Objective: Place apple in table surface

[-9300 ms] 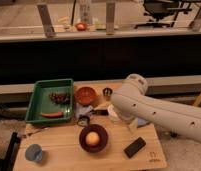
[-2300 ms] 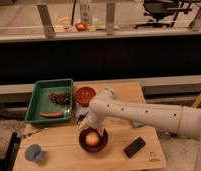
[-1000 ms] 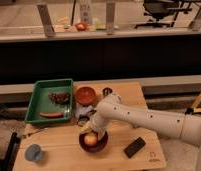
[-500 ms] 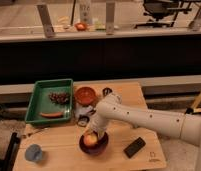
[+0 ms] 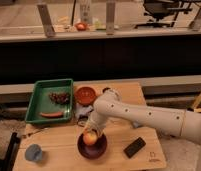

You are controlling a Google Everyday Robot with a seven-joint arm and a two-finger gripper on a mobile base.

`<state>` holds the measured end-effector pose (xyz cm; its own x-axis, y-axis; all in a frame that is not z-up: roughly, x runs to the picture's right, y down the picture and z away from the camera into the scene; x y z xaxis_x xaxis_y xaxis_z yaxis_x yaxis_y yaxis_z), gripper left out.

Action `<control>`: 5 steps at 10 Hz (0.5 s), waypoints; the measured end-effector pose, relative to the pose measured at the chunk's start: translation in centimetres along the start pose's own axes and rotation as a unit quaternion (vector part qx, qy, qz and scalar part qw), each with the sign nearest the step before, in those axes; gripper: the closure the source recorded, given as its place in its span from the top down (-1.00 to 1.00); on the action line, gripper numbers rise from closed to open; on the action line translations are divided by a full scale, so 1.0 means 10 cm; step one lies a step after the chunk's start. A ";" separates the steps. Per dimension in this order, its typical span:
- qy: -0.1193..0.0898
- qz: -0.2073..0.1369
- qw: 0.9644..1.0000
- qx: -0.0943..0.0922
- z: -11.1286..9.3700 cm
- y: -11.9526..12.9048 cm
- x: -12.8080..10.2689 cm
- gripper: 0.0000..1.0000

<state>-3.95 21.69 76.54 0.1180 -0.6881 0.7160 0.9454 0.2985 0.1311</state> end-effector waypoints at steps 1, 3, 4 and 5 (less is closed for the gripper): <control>0.002 -0.002 1.000 0.000 -0.03 -0.01 0.00 -1.00; 0.010 -0.009 1.000 -0.003 -0.14 -0.04 0.00 -1.00; 0.017 -0.014 1.000 -0.004 -0.24 -0.07 -0.01 -1.00; 0.022 -0.018 1.000 -0.005 -0.32 -0.10 -0.03 -1.00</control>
<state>-3.93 19.47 74.05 0.0963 -0.7264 0.6804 0.9524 0.2659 0.1491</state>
